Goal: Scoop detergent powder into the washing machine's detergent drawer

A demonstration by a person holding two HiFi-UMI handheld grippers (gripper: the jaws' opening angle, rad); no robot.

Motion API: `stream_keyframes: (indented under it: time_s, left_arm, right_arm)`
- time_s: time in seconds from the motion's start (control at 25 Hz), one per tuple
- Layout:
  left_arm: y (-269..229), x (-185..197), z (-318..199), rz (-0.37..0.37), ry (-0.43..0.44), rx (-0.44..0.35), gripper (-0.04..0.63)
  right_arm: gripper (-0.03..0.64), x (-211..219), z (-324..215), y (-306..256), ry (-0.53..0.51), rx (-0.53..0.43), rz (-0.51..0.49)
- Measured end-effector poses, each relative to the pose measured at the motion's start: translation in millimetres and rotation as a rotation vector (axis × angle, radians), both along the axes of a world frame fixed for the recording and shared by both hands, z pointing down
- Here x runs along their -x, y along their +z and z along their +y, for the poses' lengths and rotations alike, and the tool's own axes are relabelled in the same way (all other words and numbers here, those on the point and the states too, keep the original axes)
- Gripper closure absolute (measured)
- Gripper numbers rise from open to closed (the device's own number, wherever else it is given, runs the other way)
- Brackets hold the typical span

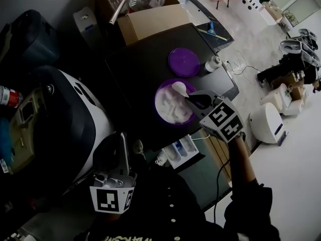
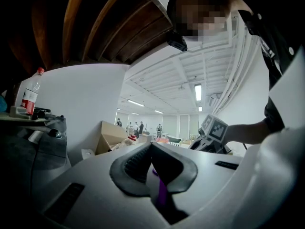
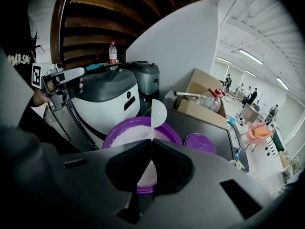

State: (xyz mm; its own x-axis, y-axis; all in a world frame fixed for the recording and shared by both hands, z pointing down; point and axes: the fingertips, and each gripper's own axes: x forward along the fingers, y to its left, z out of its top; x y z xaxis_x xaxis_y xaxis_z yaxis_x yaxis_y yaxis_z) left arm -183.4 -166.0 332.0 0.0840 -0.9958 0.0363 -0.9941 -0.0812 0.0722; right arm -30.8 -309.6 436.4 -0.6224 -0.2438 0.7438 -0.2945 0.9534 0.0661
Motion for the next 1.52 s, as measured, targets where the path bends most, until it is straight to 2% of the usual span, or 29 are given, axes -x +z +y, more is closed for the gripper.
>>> stream_keyframes:
  time_s: [0.32, 0.52, 0.84, 1.04, 1.52]
  left_arm:
    - [12.9, 8.9, -9.8, 0.008, -0.009, 0.034, 0.581]
    - [22.2, 7.1, -18.6, 0.021, 0.005, 0.050, 0.581]
    - [32.0, 10.2, -31.0, 0.041, 0.017, 0.067, 0.581]
    - [37.0, 12.9, -37.6, 0.054, 0.018, 0.079, 0.581]
    - [43.7, 20.8, -41.4, 0.066, 0.011, 0.093, 0.581]
  right_arm:
    - [0.584, 3.8, 4.4, 37.9, -0.108, 0.085, 0.246]
    - [0.584, 3.8, 1.0, 50.3, -0.130, 0.148, 0.361]
    - [0.584, -0.5, -11.8, 59.1, -0.105, 0.122, 0.467]
    - [0.584, 0.6, -5.9, 68.5, -0.161, 0.137, 0.547]
    - [0.584, 6.8, 13.1, 71.6, -0.294, 0.249, 0.585]
